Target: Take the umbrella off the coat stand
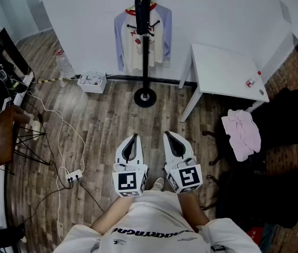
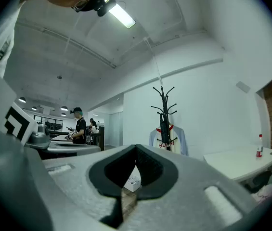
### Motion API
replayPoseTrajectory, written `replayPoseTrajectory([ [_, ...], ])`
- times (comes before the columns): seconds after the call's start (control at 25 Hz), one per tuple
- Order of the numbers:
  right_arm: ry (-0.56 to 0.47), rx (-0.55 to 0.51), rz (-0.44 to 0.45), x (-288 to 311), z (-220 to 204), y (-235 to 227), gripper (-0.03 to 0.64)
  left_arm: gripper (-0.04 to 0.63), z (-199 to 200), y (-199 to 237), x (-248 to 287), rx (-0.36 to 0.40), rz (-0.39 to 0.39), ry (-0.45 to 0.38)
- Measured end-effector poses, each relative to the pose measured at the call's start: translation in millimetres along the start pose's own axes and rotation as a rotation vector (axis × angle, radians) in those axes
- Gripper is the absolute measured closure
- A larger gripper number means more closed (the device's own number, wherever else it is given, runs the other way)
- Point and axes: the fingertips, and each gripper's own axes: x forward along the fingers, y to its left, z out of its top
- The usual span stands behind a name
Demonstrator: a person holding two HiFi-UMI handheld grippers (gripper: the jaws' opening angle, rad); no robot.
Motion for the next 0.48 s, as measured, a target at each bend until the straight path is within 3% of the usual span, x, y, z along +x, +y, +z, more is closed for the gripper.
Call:
replayPoseTrajectory([
  [0.28, -0.036, 0.052, 0.031, 9.5, 4.3, -31.3, 0.618, 0.598, 1.7, -20.0, 25.9, 0.008, -0.018, -0.018],
  [0.48, -0.051, 0.049, 0.053, 17.8, 2.8, -60.5, 0.618, 0.598, -5.9, -29.8, 51.5, 0.030, 0.020, -0.007],
])
